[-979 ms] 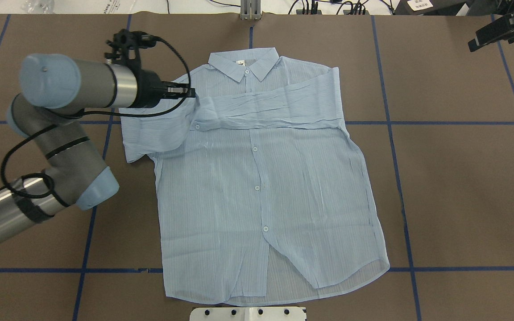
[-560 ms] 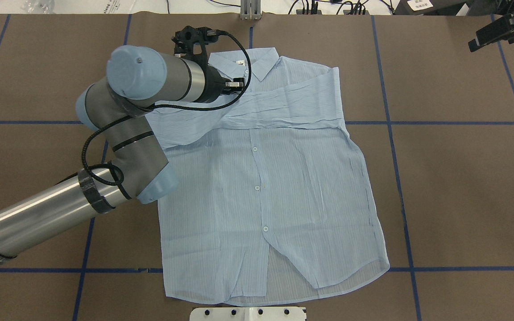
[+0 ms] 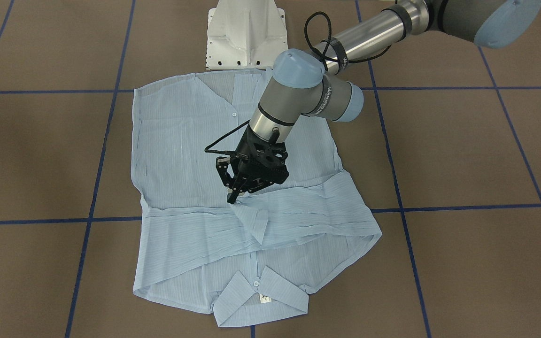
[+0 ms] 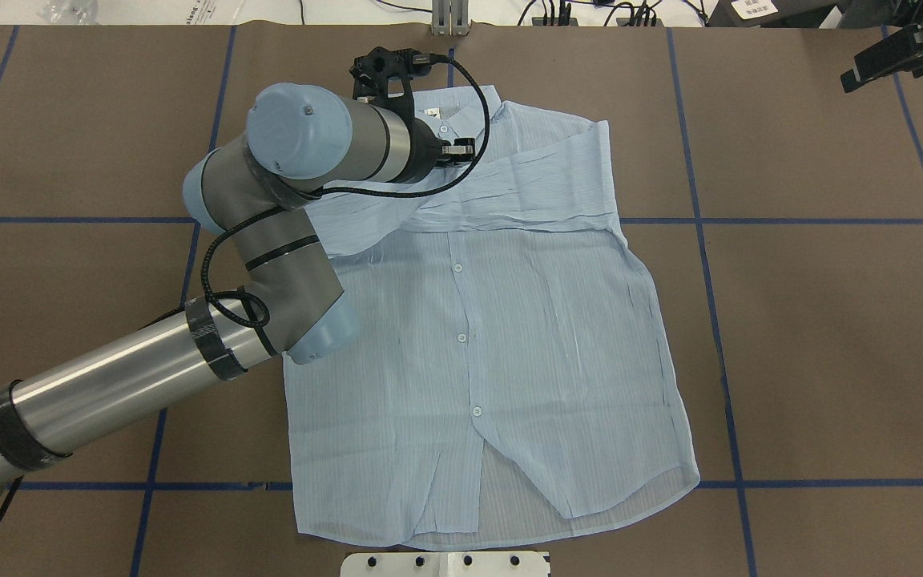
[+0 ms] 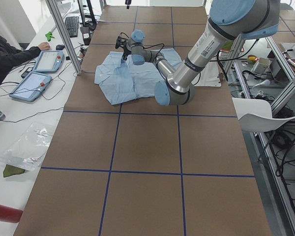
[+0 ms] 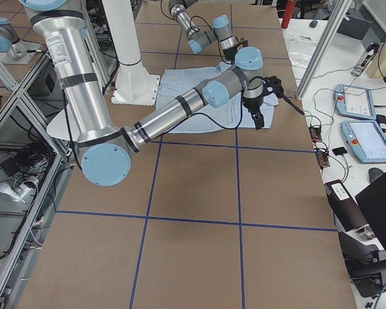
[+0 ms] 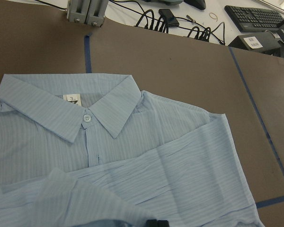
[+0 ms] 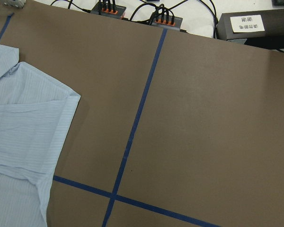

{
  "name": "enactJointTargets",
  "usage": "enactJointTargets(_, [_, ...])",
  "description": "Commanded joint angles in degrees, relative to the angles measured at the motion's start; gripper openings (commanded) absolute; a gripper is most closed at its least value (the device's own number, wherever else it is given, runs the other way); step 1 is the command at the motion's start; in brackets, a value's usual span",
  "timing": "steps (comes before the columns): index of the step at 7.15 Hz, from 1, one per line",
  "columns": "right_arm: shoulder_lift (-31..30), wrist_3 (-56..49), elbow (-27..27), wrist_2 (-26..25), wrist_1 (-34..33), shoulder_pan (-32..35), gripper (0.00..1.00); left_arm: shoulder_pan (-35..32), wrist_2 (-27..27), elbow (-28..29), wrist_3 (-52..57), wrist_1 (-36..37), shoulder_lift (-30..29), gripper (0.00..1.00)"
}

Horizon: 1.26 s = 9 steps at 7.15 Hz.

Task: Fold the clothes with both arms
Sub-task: 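Carry the sleeve with the left gripper across the shirt body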

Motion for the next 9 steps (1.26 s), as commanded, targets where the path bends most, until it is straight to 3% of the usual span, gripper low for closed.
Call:
enactJointTargets(1, [0.03,0.02,-0.12,-0.03,0.00,-0.01,1.00,4.57,4.35,3.02,0.43,-0.09,-2.64,0.00])
enactJointTargets(5, [0.12,0.02,-0.04,-0.03,0.00,-0.01,1.00,8.89,7.28,8.92,0.79,-0.09,-6.77,0.00])
enactJointTargets(6, [0.12,0.02,-0.04,-0.03,0.00,-0.01,1.00,9.25,7.63,9.45,0.79,-0.09,-7.13,0.63])
enactJointTargets(7, [0.12,0.02,-0.04,-0.03,0.00,-0.01,1.00,9.86,10.07,9.55,0.44,-0.61,-6.52,1.00])
enactJointTargets(9, [0.29,1.85,0.49,-0.03,0.09,-0.19,1.00,10.39,10.71,8.85,0.70,-1.32,-6.61,1.00])
